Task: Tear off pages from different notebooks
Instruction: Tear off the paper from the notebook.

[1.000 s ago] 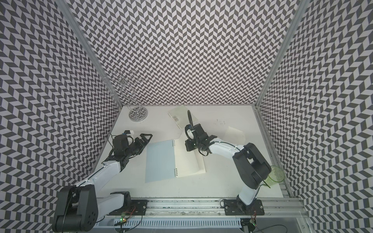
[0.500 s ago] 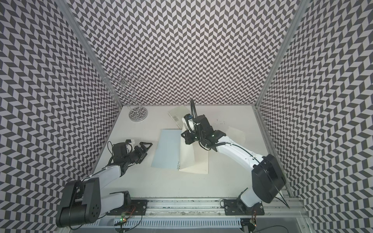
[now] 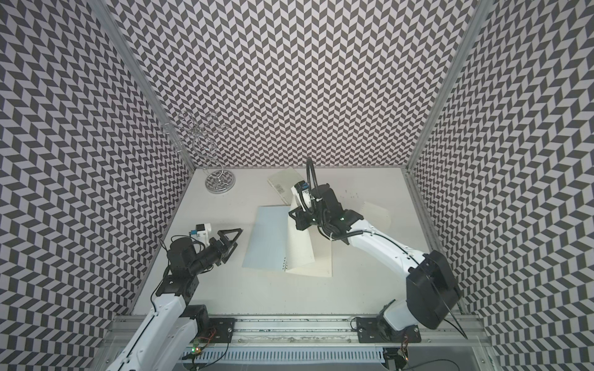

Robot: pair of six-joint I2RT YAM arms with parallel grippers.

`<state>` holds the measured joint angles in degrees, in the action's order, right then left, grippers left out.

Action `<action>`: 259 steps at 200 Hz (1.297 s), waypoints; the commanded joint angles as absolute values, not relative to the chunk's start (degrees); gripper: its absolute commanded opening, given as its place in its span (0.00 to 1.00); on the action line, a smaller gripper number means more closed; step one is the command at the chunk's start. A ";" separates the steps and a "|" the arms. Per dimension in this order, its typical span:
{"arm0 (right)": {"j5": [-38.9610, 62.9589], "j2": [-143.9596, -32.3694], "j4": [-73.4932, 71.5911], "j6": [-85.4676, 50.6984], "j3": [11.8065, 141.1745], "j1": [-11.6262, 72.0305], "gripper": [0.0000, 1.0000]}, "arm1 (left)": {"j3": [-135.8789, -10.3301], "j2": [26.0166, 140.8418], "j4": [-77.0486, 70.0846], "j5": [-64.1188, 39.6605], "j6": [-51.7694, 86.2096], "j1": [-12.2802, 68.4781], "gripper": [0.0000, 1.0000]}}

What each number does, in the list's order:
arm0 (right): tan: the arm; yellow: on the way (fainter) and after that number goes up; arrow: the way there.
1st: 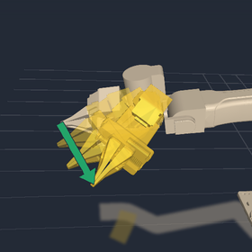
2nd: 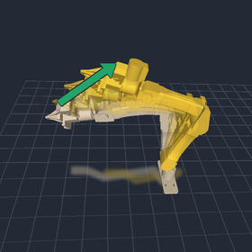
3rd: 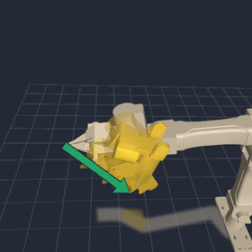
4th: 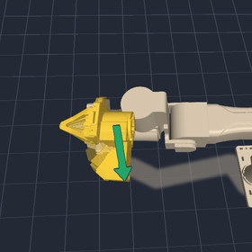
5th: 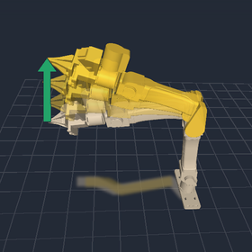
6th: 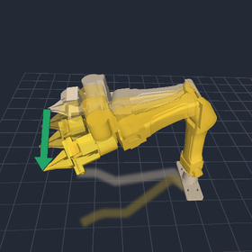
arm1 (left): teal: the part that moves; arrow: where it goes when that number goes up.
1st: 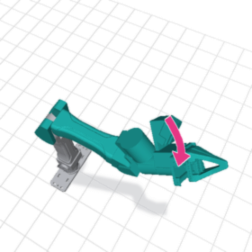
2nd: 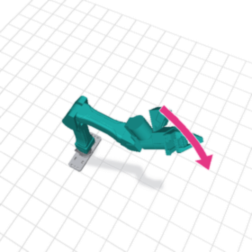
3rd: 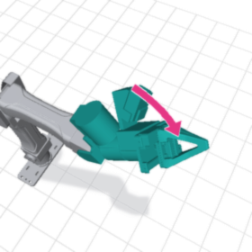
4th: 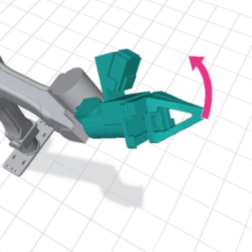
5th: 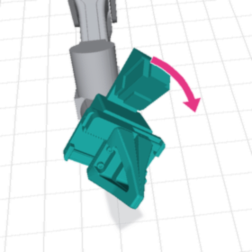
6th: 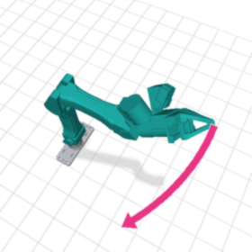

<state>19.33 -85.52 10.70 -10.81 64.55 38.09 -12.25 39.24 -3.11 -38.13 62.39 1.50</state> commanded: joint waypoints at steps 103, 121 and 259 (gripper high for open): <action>20.48 -86.42 6.33 -12.08 66.25 38.16 0.05 | -5.11 60.93 -37.71 -31.44 86.73 29.42 0.99; 20.95 -86.74 6.33 -12.20 66.57 38.27 0.05 | -6.24 63.87 -36.97 -30.09 85.76 31.22 0.99; 20.76 -84.04 7.09 -11.67 63.30 38.14 0.05 | -7.08 64.65 -33.14 -25.18 72.46 18.05 0.91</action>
